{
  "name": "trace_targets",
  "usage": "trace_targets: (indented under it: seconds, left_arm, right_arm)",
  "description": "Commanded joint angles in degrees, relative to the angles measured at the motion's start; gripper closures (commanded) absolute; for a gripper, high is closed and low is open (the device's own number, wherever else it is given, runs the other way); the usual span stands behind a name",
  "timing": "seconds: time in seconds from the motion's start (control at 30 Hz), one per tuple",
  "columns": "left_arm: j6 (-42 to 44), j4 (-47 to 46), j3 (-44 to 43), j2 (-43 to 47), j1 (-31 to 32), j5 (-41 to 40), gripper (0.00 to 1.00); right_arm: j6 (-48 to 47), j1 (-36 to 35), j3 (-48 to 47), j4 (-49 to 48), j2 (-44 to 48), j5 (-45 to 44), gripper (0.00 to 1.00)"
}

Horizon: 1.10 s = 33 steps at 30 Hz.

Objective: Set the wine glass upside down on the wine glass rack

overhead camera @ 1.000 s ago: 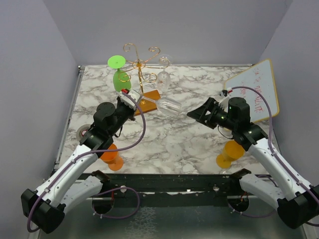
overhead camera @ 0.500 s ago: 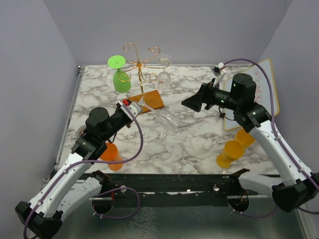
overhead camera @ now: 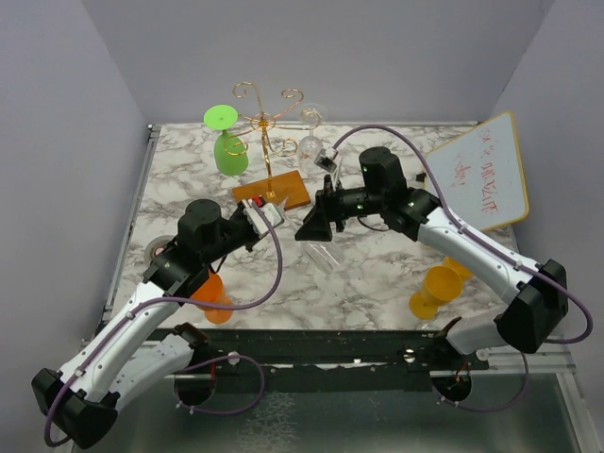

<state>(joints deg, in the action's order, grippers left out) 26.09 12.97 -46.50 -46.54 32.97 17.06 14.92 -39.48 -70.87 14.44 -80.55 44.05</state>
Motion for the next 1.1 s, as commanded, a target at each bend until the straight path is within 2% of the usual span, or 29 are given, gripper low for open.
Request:
trace_targets:
  seconds: [0.0, 0.07, 0.23, 0.33, 0.67, 0.87, 0.97, 1.07]
  left_arm:
    - [3.1, -0.2, -0.9, 1.4, 2.4, -0.3, 1.00]
    - [3.9, 0.3, -0.8, 1.6, 3.3, -1.1, 1.00]
    - [5.0, 1.0, -0.6, 1.7, 5.0, -2.9, 1.00]
    - [5.9, 2.2, -0.8, 1.6, 5.7, -4.1, 1.00]
    - [8.4, 5.0, -1.7, 2.4, 7.7, -7.5, 1.00]
    - [8.8, 4.9, -2.0, 1.6, 8.4, -7.4, 1.00]
    - [8.7, 4.5, -1.9, 1.7, 8.5, -6.1, 1.00]
    - [8.2, 4.3, -1.9, 1.9, 8.5, -5.0, 1.00]
  right_arm:
    - [-2.1, -1.9, -2.3, -0.4, -2.6, 0.0, 0.31]
    - [-3.0, -2.8, -3.1, 0.9, -4.1, -1.6, 0.37]
    - [-3.0, -3.8, -3.2, 1.4, -5.9, -0.6, 0.59]
    - [-3.4, -3.9, -3.0, 2.1, -5.8, 0.0, 0.70]
    - [-9.0, -3.9, -5.1, 10.9, -6.4, 1.3, 0.69]
    - [-10.9, -3.9, -4.9, 12.8, -8.1, 1.4, 0.69]
    - [-11.7, -3.9, -4.4, 11.6, -8.7, 1.9, 0.71]
    - [-12.2, -3.9, -5.2, 11.7, -9.6, 1.7, 0.79]
